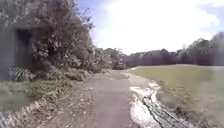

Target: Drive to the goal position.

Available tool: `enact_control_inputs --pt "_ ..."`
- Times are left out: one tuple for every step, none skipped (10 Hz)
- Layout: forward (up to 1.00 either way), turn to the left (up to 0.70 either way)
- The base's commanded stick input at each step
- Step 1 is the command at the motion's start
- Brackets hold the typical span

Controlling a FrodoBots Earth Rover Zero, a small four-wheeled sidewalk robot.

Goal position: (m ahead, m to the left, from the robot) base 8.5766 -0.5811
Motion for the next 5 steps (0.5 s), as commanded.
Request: enact_control_inputs --pt "0.70 0.00" --pt "0.70 0.00" --pt "0.70 0.00" --pt "0.70 0.00" --pt "0.70 0.00"
